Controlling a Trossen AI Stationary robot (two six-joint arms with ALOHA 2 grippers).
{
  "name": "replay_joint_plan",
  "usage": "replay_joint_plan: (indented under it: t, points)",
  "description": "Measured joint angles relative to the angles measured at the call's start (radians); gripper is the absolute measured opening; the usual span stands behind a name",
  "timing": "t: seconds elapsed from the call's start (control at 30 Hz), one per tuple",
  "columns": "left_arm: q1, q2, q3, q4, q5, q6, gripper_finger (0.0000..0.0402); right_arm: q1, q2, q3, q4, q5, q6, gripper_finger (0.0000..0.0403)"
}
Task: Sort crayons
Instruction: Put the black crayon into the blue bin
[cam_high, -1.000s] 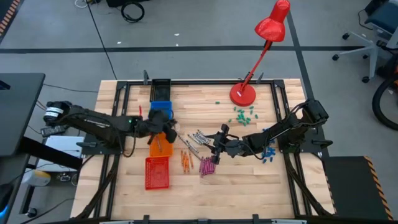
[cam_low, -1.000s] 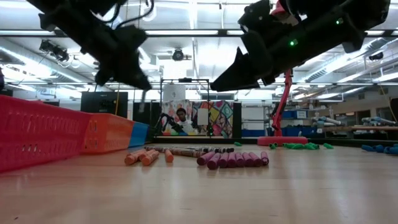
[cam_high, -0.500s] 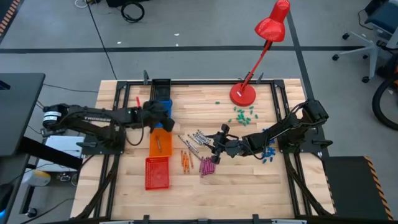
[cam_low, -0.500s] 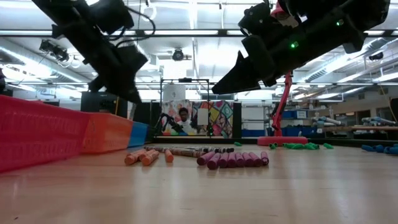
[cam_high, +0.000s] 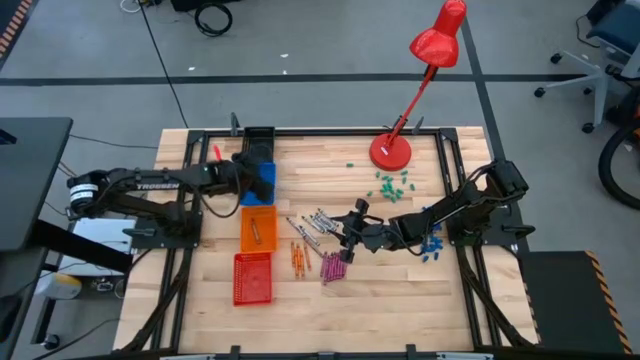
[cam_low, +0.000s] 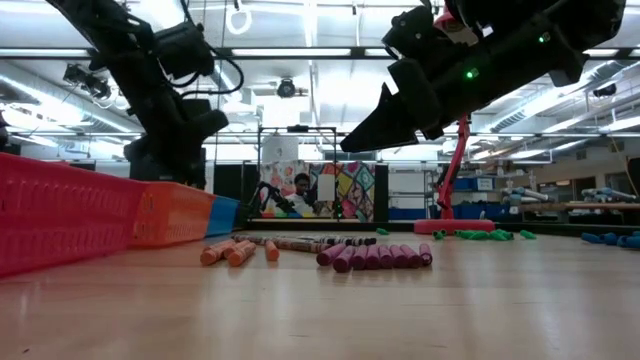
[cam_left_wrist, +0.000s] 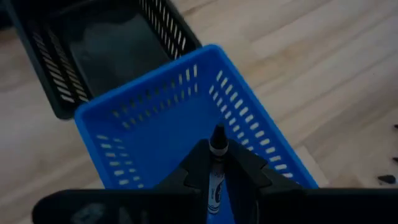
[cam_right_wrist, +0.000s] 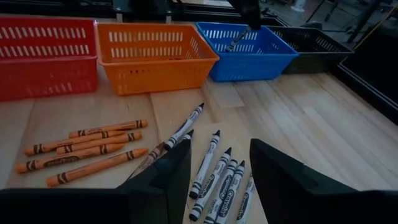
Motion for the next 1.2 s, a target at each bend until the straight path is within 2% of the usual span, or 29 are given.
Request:
replay_joint_plan:
  t: [0.23, 0.37, 0.8, 0.93, 1.07, 1.2]
  points:
    - [0.044, 0.075, 0.000, -0.016, 0.128, -0.004, 0.0044, 0.000, 0.000, 0.000, 0.000, 0.000, 0.000, 0.0168]
    - [0.042, 0.114, 0.001, -0.012, 0.135, -0.005, 0.0049, 0.000, 0.000, 0.000, -0.002, -0.001, 0.000, 0.0168]
    - [0.035, 0.124, 0.004, -0.026, 0.136, 0.001, 0.0163, 0.000, 0.000, 0.000, -0.006, -0.001, 0.016, 0.0168]
    - [0.007, 0.102, 0.029, -0.023, 0.086, 0.024, 0.0171, -0.009, 0.000, 0.000, -0.039, -0.020, 0.057, 0.0168]
    - [-0.064, 0.053, 0.052, -0.043, -0.050, 0.059, 0.0171, -0.061, 0.000, 0.000, -0.124, -0.133, 0.137, 0.0168]
    - [-0.172, 0.007, 0.058, -0.042, -0.199, 0.077, 0.0171, -0.121, 0.001, -0.001, -0.187, -0.172, 0.192, 0.0168]
